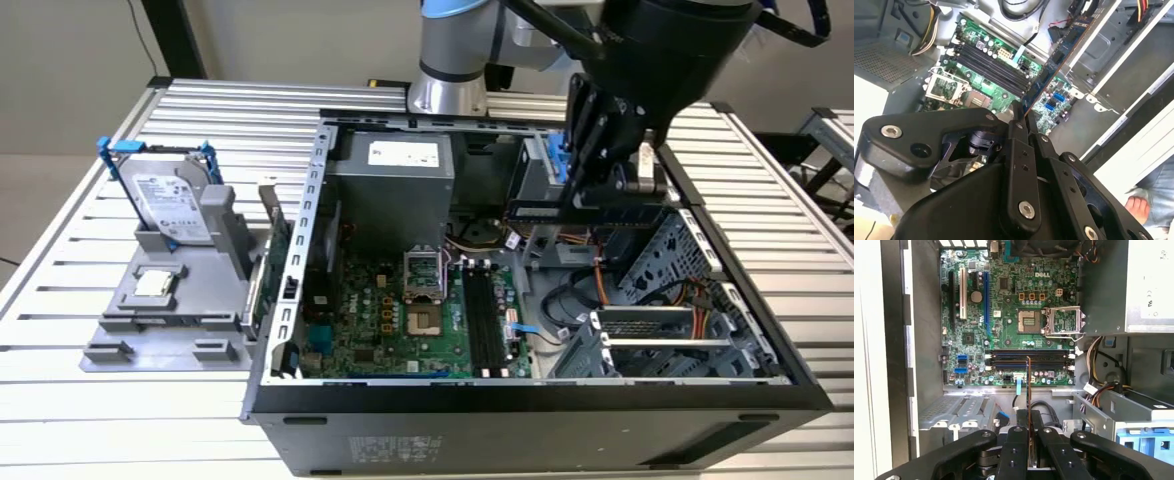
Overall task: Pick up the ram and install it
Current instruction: 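Insert the ram into the slot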
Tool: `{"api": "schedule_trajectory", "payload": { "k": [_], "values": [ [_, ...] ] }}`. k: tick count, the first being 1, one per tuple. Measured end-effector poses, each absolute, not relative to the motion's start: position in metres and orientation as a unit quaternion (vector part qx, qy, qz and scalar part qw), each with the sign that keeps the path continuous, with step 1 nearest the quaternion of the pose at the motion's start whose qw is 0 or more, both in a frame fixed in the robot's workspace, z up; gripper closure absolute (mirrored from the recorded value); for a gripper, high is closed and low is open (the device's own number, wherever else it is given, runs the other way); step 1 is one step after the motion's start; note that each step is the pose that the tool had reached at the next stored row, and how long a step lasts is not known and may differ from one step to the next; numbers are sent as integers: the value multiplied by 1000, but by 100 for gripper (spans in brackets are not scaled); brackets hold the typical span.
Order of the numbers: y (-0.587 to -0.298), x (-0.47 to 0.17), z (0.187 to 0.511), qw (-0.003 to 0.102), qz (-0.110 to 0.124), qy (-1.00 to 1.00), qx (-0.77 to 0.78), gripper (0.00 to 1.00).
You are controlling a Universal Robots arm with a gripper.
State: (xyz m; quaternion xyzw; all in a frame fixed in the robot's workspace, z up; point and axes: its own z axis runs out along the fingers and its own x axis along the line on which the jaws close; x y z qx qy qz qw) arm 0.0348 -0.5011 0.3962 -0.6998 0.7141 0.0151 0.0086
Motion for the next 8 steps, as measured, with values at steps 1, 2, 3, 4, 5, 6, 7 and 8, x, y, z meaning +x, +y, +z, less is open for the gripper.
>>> {"api": "schedule_trajectory", "payload": {
  "k": [1,2,3,4,5,6,7,8],
  "values": [
    [-500,35,396,9,15,714,-700,100],
    [-499,35,396,9,15,714,-700,100],
    [-498,35,396,9,15,714,-700,100],
    [-496,35,396,9,15,714,-700,100],
    [-494,35,396,9,15,714,-700,100],
    [-493,35,396,9,15,714,-700,100],
    [-492,35,396,9,15,714,-700,100],
    [-491,35,396,9,15,714,-700,100]
  ]
}}
